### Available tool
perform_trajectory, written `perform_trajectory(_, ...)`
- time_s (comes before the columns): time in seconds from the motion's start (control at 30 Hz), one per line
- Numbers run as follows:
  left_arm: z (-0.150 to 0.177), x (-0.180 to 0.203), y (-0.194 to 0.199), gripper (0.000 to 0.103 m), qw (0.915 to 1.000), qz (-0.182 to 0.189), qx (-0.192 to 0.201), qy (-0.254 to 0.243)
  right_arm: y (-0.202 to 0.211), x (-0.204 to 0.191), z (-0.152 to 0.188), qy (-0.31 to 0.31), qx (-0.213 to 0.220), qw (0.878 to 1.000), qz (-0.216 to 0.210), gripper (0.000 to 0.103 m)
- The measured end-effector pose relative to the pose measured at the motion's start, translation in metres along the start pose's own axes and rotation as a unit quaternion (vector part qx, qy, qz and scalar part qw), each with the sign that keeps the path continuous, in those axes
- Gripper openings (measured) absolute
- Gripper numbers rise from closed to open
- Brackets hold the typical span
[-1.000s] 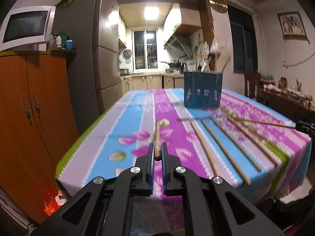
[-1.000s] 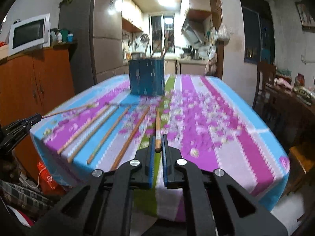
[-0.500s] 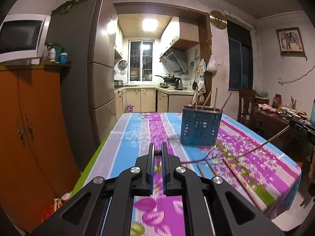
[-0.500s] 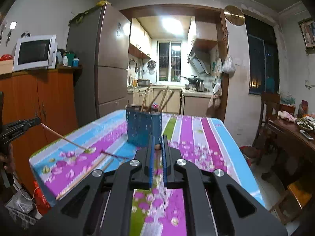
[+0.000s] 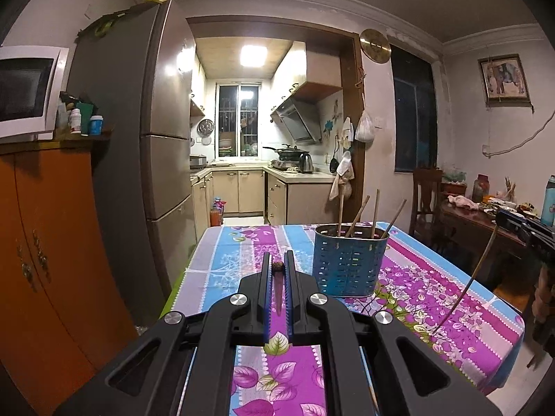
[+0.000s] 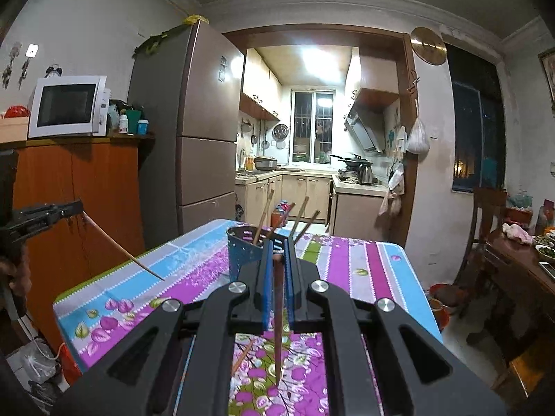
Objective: Organize utensils
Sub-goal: 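Carry both held chopsticks up over the blue slotted holder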
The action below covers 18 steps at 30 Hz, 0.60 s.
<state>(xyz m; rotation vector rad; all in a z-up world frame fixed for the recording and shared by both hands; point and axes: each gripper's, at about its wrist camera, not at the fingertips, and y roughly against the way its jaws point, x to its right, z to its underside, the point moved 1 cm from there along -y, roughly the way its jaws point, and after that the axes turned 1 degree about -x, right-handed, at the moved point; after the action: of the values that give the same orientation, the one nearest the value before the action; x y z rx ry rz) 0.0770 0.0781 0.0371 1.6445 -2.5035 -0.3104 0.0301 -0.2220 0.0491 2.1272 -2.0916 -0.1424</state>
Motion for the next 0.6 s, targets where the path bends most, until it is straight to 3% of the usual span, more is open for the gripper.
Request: perform_trajectory(0.6, -0.021, 0.025, -0.037, 0.008, 0.9971, -0.052, -0.015, -0.053, -0.026, 0.0, -0.027, -0.011, -0.002, 1.0, -0.028, 0.005)
